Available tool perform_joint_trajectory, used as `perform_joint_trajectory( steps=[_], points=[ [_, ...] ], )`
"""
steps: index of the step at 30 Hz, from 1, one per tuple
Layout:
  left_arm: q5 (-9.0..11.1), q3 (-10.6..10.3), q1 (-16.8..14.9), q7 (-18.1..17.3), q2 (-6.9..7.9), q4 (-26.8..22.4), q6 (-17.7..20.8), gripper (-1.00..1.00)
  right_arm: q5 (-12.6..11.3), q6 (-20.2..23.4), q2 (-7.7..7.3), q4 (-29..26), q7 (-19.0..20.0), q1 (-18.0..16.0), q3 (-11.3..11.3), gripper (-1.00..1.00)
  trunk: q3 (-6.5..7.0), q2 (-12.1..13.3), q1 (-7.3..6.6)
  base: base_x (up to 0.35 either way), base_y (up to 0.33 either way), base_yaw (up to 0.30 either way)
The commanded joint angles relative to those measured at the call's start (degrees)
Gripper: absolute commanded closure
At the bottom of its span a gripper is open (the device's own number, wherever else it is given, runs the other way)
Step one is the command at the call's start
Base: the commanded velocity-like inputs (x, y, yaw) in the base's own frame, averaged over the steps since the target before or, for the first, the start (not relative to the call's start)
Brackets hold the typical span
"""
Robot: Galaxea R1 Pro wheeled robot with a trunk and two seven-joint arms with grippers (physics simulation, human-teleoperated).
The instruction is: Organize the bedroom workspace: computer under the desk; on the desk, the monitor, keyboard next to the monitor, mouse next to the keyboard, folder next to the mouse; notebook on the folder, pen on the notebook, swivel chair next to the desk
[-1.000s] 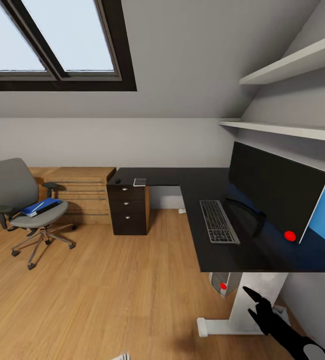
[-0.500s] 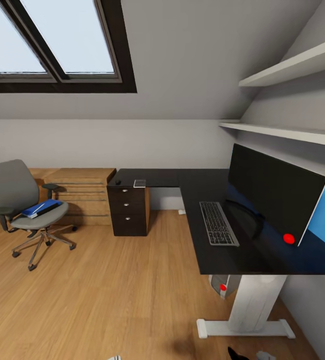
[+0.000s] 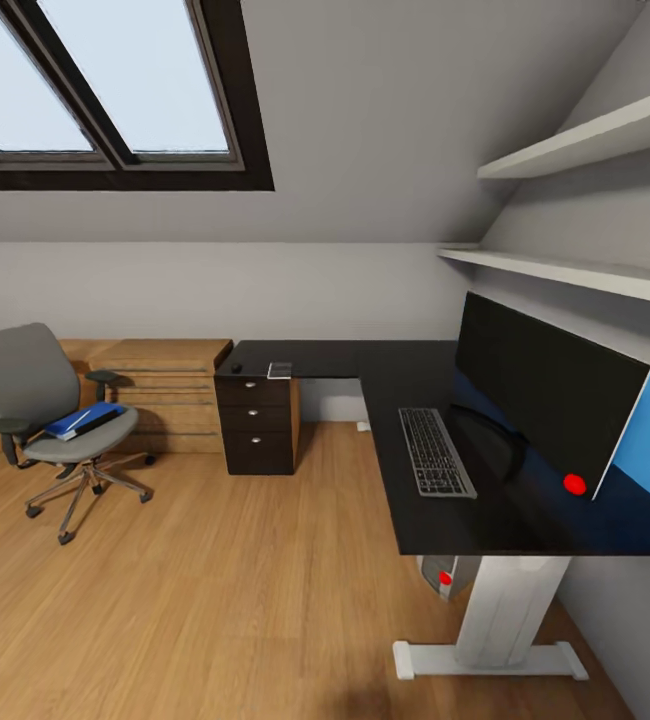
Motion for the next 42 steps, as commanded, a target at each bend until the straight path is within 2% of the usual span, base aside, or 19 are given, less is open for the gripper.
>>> perform_joint_trajectory(
  steps=[1,5,7,8,12,14,19,23,36,42],
  points=[
    [0.62,-0.29,-0.05,0.47,0.10,0.63,-0.86,-1.00,-0.39,-0.47,0.24,0.43,-0.14,-0.05,0.31,-1.00,0.12,0.38,-0.23,0.000,0.000,0.000],
    [0.57,0.44,-0.05,0.37,0.22,4.36,-5.72,-1.00,0.42,-1.15,1.95,1.69,-1.35,-0.05,0.45,-1.00,0.84,1.98,-1.11,0.000,0.000,0.000],
    [0.37,0.59,-0.05,0.26,0.23,6.73,-9.59,-1.00,1.44,-1.77,2.47,2.27,-1.65,-0.05,0.50,-1.00,1.20,2.79,-1.55,0.000,0.000,0.000],
    [0.28,0.64,-0.05,0.20,0.22,7.79,-11.60,-1.00,2.48,-2.72,2.69,2.53,-1.76,-0.05,0.52,-1.00,1.38,3.19,-1.77,0.000,0.000,0.000],
    [0.21,0.71,-0.05,0.10,0.20,9.39,-14.34,-1.00,6.12,-6.51,3.07,3.12,-1.91,-0.05,0.61,-1.00,2.10,4.79,-2.64,0.000,0.000,0.000],
    [0.21,0.72,-0.05,0.05,0.19,9.69,-14.84,-1.00,7.21,-7.43,3.17,3.86,-1.93,-0.05,0.63,-1.00,2.46,5.59,-3.08,0.000,0.000,0.000],
    [0.20,0.61,-0.05,-0.08,0.19,9.95,-15.37,-1.00,8.08,-8.33,4.00,5.35,-1.95,-0.05,0.58,-1.00,3.36,7.60,-4.18,0.000,0.000,0.000],
    [0.06,0.40,-0.05,-0.11,0.14,10.00,-15.69,-1.00,8.12,-8.70,4.48,5.74,-2.03,-0.05,0.40,-1.00,3.36,7.60,-4.18,0.000,0.000,0.000],
    [0.02,0.21,-0.05,-0.11,0.10,10.01,-15.76,-1.00,7.87,-8.82,4.50,5.73,-2.05,-0.05,-0.03,-1.00,3.36,7.60,-4.18,0.000,0.002,0.000],
    [0.07,0.28,-0.05,-0.11,0.15,10.01,-15.77,-1.00,7.85,-8.83,4.52,5.73,-2.05,-0.05,0.08,-1.00,3.36,7.60,-4.18,0.106,0.190,0.000]
  ],
)
